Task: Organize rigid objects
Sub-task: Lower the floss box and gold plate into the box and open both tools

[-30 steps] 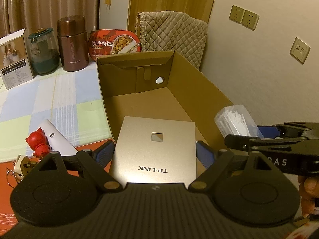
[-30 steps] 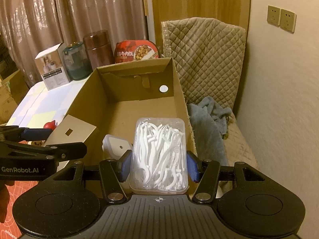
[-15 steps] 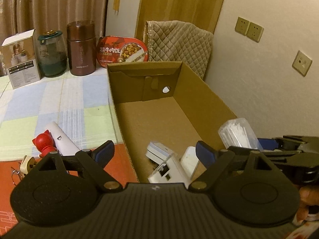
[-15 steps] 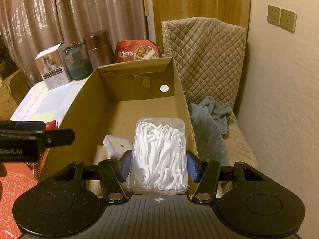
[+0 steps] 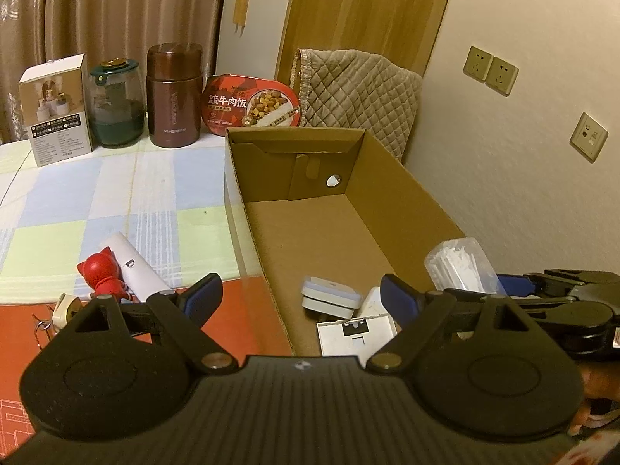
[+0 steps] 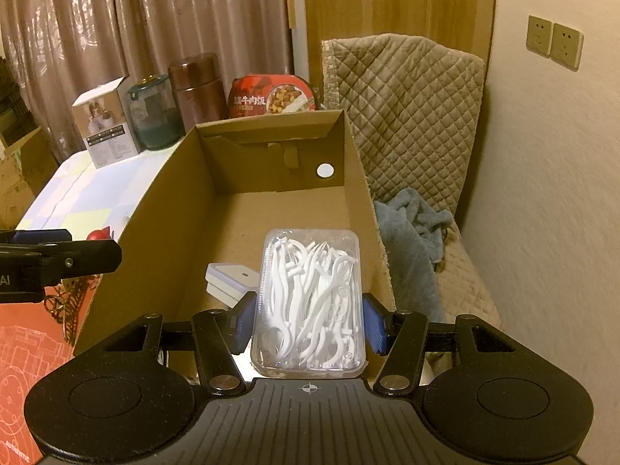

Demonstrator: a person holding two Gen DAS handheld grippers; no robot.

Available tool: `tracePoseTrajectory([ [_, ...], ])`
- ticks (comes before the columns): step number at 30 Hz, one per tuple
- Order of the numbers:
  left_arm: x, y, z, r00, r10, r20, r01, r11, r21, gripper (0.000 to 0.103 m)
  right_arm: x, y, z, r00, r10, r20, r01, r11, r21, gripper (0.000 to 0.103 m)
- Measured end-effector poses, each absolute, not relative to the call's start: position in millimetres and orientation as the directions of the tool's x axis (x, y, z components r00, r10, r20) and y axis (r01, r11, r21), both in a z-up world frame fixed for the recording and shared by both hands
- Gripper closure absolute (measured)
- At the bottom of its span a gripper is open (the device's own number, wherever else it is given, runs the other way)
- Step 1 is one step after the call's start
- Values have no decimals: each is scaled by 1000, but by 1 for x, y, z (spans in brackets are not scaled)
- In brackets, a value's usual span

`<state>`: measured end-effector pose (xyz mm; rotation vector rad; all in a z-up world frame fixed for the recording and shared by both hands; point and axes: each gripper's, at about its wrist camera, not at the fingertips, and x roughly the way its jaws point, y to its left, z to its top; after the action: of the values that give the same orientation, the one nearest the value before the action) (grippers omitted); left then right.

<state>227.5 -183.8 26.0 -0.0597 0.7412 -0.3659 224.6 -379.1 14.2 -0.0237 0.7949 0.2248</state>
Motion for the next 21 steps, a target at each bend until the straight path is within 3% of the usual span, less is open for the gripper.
tracePoseTrajectory([
  [12, 221, -173, 28, 684, -333, -649, 290, 941, -176, 17, 222, -377, 14, 683, 210, -700, -211, 974, 86, 49],
  [17, 217, -164, 33, 697, -326, -639, 284, 943, -172, 17, 217, -373, 22, 703, 212, -679, -220, 973, 75, 35],
  [21, 213, -154, 40, 711, -319, -627, 276, 946, -168, 17, 213, -365, 32, 711, 215, -670, -230, 971, 68, 34],
])
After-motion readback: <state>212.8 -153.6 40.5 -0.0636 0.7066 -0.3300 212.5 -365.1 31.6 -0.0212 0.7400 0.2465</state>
